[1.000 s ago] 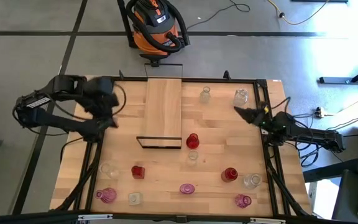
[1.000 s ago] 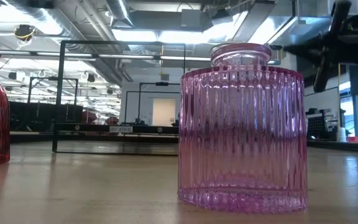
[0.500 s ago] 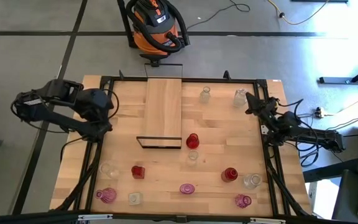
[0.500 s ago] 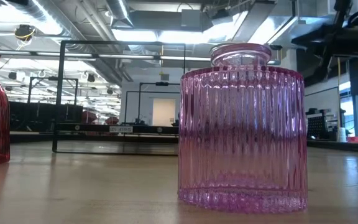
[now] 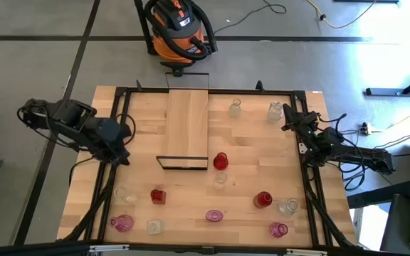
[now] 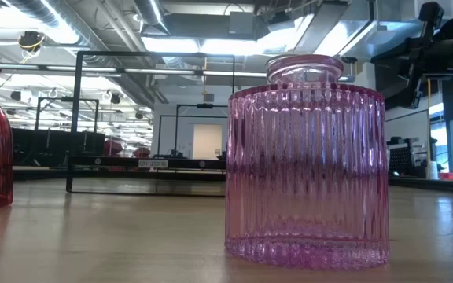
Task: Sort vases onto shelf
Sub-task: Put the transparent vase on the shelf
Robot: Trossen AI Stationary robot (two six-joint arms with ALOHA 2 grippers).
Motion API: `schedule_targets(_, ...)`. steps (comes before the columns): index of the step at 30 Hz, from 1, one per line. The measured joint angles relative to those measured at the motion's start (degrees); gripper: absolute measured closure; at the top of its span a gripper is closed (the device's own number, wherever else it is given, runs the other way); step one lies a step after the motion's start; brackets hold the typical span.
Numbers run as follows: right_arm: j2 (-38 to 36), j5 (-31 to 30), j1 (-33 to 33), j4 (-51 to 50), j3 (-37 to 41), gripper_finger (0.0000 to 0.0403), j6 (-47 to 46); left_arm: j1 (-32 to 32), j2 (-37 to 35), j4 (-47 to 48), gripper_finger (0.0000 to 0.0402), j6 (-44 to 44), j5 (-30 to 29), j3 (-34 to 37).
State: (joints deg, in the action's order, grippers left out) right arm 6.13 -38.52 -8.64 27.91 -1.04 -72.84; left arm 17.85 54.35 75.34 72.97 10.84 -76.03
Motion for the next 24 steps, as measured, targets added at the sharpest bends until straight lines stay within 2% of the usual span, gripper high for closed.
schedule_targets(6, 0.0, 0.05, 0.0, -1.12, -0.02, 0.0402, 0.02, 8.04, 0.19, -22.36, 0.0401, 3.45, -3.47, 6.08)
schedule_targets(10, 0.0, 0.04, 0.0, -1.14, -0.02, 0.0402, 0.05, 11.09, 1.82, -30.96, 0.0401, 5.25, -3.95, 8.43)
schedule_targets(13, 0.0, 0.0, 0.0, -1.15, -0.02, 0.0402, 1.54, 11.92, 3.32, -32.7, 0.0401, 7.27, -4.73, 8.54)
schedule_targets(24, 0.0, -3.9, 0.0, -0.81, -0.02, 0.0402, 4.21, 12.0, 5.23, -33.08, 0.0401, 4.54, -8.72, 8.59)
